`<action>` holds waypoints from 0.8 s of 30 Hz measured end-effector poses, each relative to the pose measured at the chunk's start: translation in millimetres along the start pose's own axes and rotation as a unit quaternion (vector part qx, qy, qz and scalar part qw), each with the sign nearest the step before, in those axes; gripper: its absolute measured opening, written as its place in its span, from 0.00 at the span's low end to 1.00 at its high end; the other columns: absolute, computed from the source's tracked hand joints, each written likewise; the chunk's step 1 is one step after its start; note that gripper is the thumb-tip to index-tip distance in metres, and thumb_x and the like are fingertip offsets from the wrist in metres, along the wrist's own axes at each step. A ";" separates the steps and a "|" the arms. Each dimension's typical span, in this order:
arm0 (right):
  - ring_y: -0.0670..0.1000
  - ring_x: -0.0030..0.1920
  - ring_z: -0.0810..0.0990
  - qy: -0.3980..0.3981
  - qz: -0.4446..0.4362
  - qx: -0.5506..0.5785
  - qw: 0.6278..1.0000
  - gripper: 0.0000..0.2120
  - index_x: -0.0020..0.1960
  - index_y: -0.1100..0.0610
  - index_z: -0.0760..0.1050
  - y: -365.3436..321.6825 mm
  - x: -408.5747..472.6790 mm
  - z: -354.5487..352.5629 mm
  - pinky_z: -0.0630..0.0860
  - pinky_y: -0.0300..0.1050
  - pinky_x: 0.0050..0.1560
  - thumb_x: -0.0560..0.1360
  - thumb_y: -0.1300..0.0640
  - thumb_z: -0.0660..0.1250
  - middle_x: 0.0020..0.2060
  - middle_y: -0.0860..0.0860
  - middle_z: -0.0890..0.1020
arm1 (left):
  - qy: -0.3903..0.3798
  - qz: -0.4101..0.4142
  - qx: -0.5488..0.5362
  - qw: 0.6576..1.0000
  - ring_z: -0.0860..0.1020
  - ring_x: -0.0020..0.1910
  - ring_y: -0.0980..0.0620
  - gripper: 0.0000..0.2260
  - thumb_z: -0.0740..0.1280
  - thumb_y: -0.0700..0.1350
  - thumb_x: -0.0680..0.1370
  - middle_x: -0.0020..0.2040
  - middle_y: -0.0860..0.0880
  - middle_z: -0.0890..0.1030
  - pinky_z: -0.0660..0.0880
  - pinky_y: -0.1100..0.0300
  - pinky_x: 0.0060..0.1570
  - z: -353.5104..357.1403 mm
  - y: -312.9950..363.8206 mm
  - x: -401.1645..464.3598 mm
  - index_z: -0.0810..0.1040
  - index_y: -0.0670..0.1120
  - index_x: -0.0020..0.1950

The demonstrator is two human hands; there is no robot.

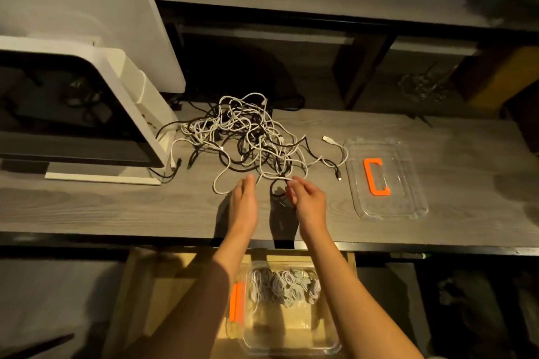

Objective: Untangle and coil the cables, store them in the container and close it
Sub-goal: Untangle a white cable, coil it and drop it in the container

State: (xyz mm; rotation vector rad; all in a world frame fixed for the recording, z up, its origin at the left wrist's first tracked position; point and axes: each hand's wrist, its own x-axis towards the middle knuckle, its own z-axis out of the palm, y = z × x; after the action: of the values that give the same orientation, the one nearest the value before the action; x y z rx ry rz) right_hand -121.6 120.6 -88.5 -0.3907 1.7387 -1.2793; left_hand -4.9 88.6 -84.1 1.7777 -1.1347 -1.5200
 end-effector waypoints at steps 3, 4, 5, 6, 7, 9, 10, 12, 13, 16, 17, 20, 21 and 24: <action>0.52 0.43 0.81 -0.034 0.054 -0.018 0.998 0.10 0.39 0.52 0.83 2.8 23.3 16.3 0.76 0.49 0.48 0.75 0.50 0.68 0.36 0.51 0.84 | -0.019 -0.002 0.063 0.998 0.66 0.74 0.48 0.27 0.46 0.62 0.84 0.75 0.50 0.71 0.61 0.53 0.71 -1.4 1.9 24.1 0.70 0.51 0.75; 0.51 0.40 0.79 -0.038 0.074 -0.005 0.997 0.12 0.35 0.52 0.82 6.1 31.2 20.5 0.73 0.49 0.46 0.73 0.48 0.68 0.32 0.49 0.82 | -0.034 -0.008 0.071 0.997 0.68 0.73 0.48 0.28 0.45 0.62 0.84 0.72 0.49 0.73 0.61 0.53 0.70 -0.9 1.3 32.4 0.72 0.50 0.73; 0.50 0.38 0.76 -0.039 0.082 0.009 0.996 0.13 0.32 0.51 0.80 9.1 35.1 21.6 0.71 0.48 0.44 0.72 0.48 0.67 0.30 0.47 0.80 | -0.048 -0.004 0.088 0.995 0.70 0.70 0.47 0.28 0.44 0.62 0.84 0.69 0.49 0.77 0.63 0.52 0.70 0.1 0.5 35.9 0.74 0.49 0.71; 0.48 0.36 0.74 -0.039 0.080 0.024 0.996 0.14 0.31 0.51 0.79 11.8 39.1 23.0 0.69 0.46 0.43 0.73 0.48 0.67 0.29 0.46 0.78 | -0.058 0.015 0.117 0.991 0.73 0.68 0.46 0.27 0.45 0.60 0.84 0.65 0.47 0.79 0.65 0.51 0.69 0.2 0.7 39.1 0.76 0.49 0.67; 0.47 0.35 0.73 -0.037 0.080 0.039 0.995 0.14 0.31 0.50 0.78 12.7 40.3 24.4 0.68 0.44 0.42 0.75 0.49 0.66 0.29 0.45 0.77 | -0.064 0.040 0.155 0.985 0.75 0.64 0.45 0.25 0.46 0.57 0.85 0.61 0.46 0.81 0.67 0.49 0.66 -0.8 0.2 41.2 0.78 0.48 0.64; 0.47 0.36 0.74 -0.023 0.077 0.063 0.995 0.13 0.35 0.50 0.78 11.9 38.1 25.7 0.70 0.43 0.43 0.78 0.52 0.65 0.30 0.46 0.78 | -0.064 0.090 0.204 0.973 0.77 0.56 0.45 0.18 0.52 0.51 0.85 0.52 0.46 0.82 0.71 0.50 0.56 -5.0 -0.6 40.4 0.80 0.47 0.55; 0.48 0.38 0.76 -0.013 0.071 0.063 0.995 0.13 0.37 0.52 0.80 11.6 35.6 25.7 0.72 0.45 0.45 0.79 0.52 0.65 0.32 0.48 0.79 | -0.063 0.114 0.211 0.969 0.78 0.53 0.46 0.15 0.56 0.49 0.85 0.48 0.48 0.82 0.72 0.52 0.52 -8.4 -1.9 40.0 0.81 0.48 0.51; 0.51 0.41 0.77 -0.015 0.056 0.050 0.997 0.12 0.42 0.56 0.81 8.6 28.8 25.3 0.74 0.49 0.48 0.80 0.51 0.65 0.36 0.52 0.81 | -0.079 0.142 0.219 0.962 0.79 0.46 0.52 0.11 0.60 0.46 0.83 0.42 0.52 0.81 0.73 0.58 0.46 -15.4 -1.8 35.7 0.81 0.48 0.47; 0.51 0.41 0.78 -0.033 0.054 0.058 0.996 0.12 0.45 0.57 0.81 4.2 23.7 25.9 0.75 0.49 0.48 0.80 0.51 0.64 0.37 0.53 0.81 | -0.093 0.148 0.220 0.960 0.78 0.41 0.55 0.11 0.60 0.45 0.83 0.39 0.53 0.80 0.71 0.64 0.41 -18.6 0.4 31.2 0.81 0.47 0.47; 0.51 0.37 0.78 -0.075 0.090 0.215 0.969 0.11 0.53 0.62 0.79 -16.6 8.4 28.8 0.76 0.45 0.41 0.82 0.56 0.62 0.39 0.56 0.80 | -0.138 0.184 0.205 0.951 0.75 0.36 0.57 0.12 0.60 0.42 0.83 0.35 0.55 0.77 0.68 0.65 0.38 -29.9 15.0 10.3 0.79 0.47 0.42; 0.49 0.34 0.77 -0.082 0.116 0.275 0.951 0.10 0.55 0.63 0.78 -24.3 4.1 29.1 0.76 0.42 0.37 0.82 0.58 0.61 0.37 0.55 0.79 | -0.149 0.192 0.200 0.949 0.75 0.37 0.56 0.13 0.61 0.42 0.83 0.36 0.53 0.78 0.69 0.61 0.40 -34.1 18.7 4.7 0.79 0.48 0.41; 0.44 0.27 0.73 -0.106 0.166 0.363 0.911 0.10 0.58 0.62 0.77 -43.1 -11.4 25.3 0.70 0.33 0.24 0.82 0.60 0.61 0.31 0.50 0.75 | -0.183 0.205 0.167 0.947 0.76 0.38 0.52 0.14 0.61 0.44 0.83 0.37 0.46 0.79 0.71 0.53 0.43 -52.7 33.9 -15.3 0.80 0.49 0.39; 0.43 0.25 0.69 -0.116 0.169 0.383 0.901 0.10 0.58 0.62 0.77 -47.9 -17.0 23.3 0.66 0.32 0.22 0.82 0.60 0.60 0.29 0.49 0.73 | -0.200 0.214 0.169 0.941 0.75 0.36 0.52 0.14 0.62 0.46 0.83 0.35 0.47 0.78 0.71 0.53 0.41 -58.6 38.3 -21.4 0.80 0.50 0.39; 0.42 0.22 0.62 -0.134 0.152 0.443 0.873 0.10 0.56 0.61 0.76 -66.0 -36.0 14.8 0.58 0.34 0.19 0.80 0.60 0.59 0.26 0.46 0.67 | -0.244 0.228 0.223 0.916 0.71 0.31 0.57 0.15 0.64 0.52 0.82 0.30 0.53 0.73 0.68 0.58 0.36 -74.6 44.2 -35.2 0.80 0.48 0.38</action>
State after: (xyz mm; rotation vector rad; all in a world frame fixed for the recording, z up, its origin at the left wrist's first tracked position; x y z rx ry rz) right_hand -106.9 109.9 -14.1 0.2300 0.7954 -1.5381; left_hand 55.7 87.4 -12.8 1.2519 -2.1193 -1.5207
